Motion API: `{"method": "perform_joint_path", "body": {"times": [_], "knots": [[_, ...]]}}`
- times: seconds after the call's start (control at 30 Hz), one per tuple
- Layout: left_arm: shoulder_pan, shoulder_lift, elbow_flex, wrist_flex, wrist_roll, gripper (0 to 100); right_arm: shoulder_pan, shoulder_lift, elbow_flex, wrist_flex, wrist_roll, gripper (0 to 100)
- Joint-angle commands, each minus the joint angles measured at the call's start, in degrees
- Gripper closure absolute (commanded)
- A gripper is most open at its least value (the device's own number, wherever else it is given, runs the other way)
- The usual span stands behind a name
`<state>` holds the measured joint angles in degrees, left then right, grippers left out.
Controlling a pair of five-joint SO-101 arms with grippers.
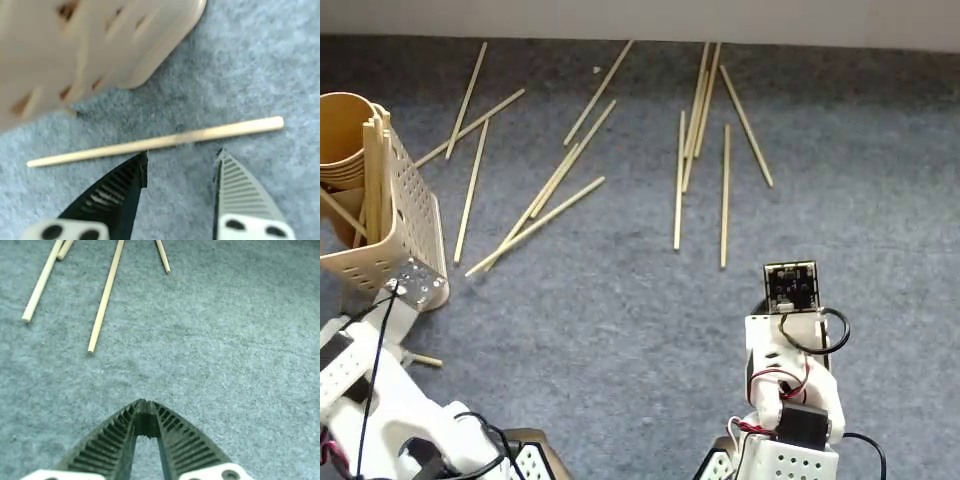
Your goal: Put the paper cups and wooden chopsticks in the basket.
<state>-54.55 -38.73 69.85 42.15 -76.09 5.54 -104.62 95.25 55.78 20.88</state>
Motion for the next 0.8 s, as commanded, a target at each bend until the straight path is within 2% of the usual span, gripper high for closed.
{"method": "perform_joint_path", "body": {"times": [0.0, 0.13, 0.27, 0.4, 0.63, 0.77], "knots": [[5.76, -1.01, 0.92, -5.45, -31.74, 76, -0.31, -0.04, 8.04, -0.84, -0.26, 98.8], [9.01, -1.01, 1.54, -5.45, -40.53, 76, -0.31, -0.04, 8.04, -0.84, -0.26, 98.8], [9.1, -1.01, 5.76, -5.63, -49.93, 77, -0.31, -0.04, 8.04, -0.84, -0.26, 98.8], [9.19, -1.1, 9.19, -5.71, -55.38, 77, -0.31, -0.04, 8.04, -0.84, -0.26, 98.8], [9.1, -1.01, 11.82, -5.71, -62.86, 98, -0.31, -0.04, 8.04, -0.84, -0.26, 98.8], [9.36, -1.01, 12.44, -5.63, -63.82, 99, -0.31, -0.04, 8.04, -0.84, -0.26, 98.8]]}}
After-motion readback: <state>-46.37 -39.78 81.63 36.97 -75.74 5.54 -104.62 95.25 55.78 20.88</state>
